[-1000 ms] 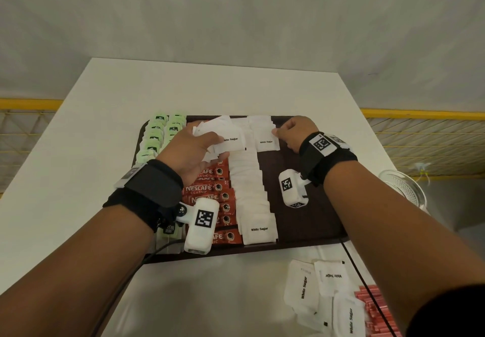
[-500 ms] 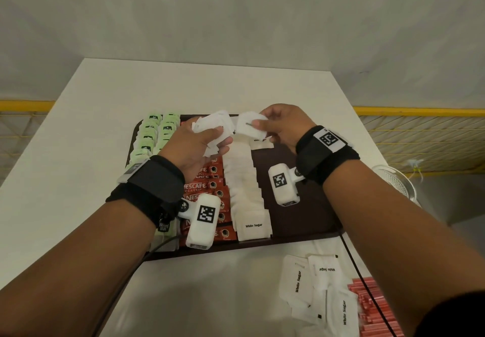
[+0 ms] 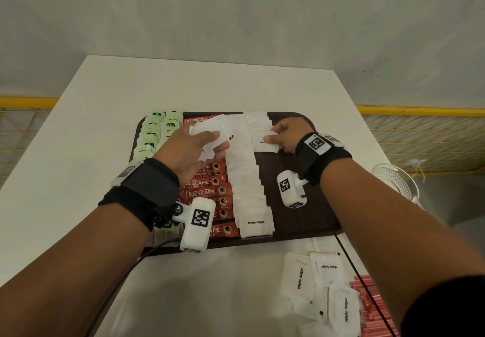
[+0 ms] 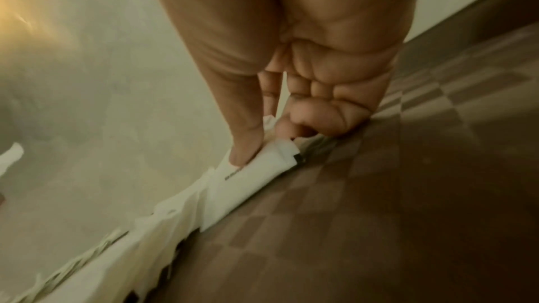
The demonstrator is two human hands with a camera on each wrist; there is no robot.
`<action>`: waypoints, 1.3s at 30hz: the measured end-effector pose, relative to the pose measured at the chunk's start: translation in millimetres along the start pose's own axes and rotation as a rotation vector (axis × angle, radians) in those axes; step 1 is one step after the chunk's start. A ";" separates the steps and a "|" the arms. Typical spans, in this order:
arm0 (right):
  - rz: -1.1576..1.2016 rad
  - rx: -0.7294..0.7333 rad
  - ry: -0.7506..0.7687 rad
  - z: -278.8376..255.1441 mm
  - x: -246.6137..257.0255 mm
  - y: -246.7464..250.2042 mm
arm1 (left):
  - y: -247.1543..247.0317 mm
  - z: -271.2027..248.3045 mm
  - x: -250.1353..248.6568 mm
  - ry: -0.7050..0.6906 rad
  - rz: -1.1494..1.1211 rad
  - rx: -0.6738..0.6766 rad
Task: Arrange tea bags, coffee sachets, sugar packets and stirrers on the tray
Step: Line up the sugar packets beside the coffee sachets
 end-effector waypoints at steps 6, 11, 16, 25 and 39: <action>-0.084 -0.093 -0.046 4.7 4.1 -1.2 | 1.4 -3.9 0.6 0.097 -0.073 0.015; 0.043 -0.130 0.025 -7.0 22.1 6.3 | 2.0 -2.4 1.2 0.075 -0.025 0.069; 0.294 0.224 0.094 -39.9 51.8 -1.0 | -5.3 2.3 1.5 0.001 0.036 0.002; 0.391 0.287 0.110 -48.5 46.0 5.4 | -18.8 6.1 11.2 -0.032 0.055 -0.037; 0.451 0.136 -0.165 -22.4 -11.8 11.5 | -6.3 2.6 4.2 0.052 -0.072 -0.101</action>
Point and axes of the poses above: each hand's wrist, its own z-axis towards the middle knuckle, its own y-axis out of the back of the hand, x = y × z, the point moved 2 cm from there along z, towards the middle knuckle, and after that the axes turned 1 degree about -y, right-handed, at the moved point
